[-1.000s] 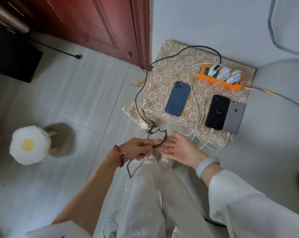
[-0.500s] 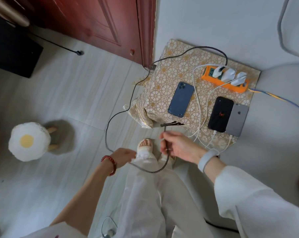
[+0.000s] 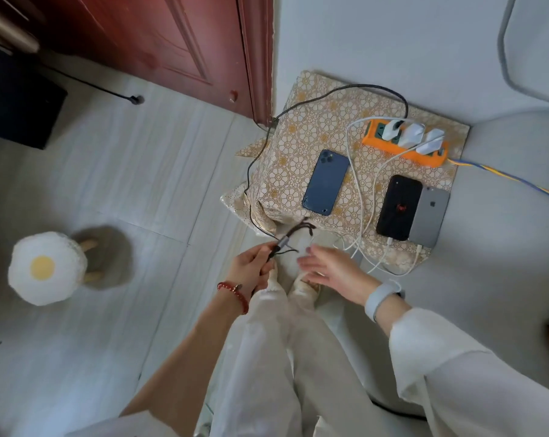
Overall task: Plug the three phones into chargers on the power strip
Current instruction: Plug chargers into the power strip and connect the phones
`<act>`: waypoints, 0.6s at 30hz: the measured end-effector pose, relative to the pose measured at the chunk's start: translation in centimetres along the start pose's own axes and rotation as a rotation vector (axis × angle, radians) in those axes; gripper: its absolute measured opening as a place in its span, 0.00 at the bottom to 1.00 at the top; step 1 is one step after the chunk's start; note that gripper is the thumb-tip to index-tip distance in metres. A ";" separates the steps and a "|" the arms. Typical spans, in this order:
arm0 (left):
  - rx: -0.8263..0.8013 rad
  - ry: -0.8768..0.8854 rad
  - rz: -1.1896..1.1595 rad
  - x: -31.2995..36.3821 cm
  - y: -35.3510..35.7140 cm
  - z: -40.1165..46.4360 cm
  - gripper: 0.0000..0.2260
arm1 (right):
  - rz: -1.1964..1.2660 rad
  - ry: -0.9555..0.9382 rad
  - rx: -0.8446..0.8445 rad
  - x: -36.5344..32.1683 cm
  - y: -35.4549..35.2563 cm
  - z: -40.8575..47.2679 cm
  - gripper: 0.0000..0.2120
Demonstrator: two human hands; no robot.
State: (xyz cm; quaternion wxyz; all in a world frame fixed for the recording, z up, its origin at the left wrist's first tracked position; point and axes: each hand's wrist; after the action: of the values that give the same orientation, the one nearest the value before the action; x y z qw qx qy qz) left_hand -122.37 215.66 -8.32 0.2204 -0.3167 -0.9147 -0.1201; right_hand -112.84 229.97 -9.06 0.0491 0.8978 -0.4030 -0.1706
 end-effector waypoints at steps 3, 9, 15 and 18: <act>-0.177 0.027 0.081 -0.6 -1.1 -1.0 0.12 | 0.480 0.043 -0.073 -1.7 0.6 0.6 0.18; -0.161 -0.012 0.397 -1.5 -2.5 -1.3 0.08 | 0.855 -0.158 -0.117 -3.3 2.2 0.3 0.12; -0.044 -0.051 0.292 -0.8 -2.2 -1.4 0.08 | 0.449 -0.232 -0.296 -2.7 2.8 -2.5 0.09; 0.068 0.059 0.244 1.3 -1.2 -1.6 0.10 | 0.283 -0.261 -0.245 -1.5 3.0 -2.9 0.09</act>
State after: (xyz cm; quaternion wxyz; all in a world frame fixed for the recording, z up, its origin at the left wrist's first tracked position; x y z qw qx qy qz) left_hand -123.55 214.85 -6.44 0.2710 -0.4142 -0.8660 -0.0709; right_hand -114.93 228.94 -5.25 0.1289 0.7901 -0.5040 -0.3243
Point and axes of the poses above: each hand's wrist, its own z-axis towards the middle knuckle, its own y-axis out of the palm, x = y × z, and after that the axes turned 14 degrees about z, right-handed
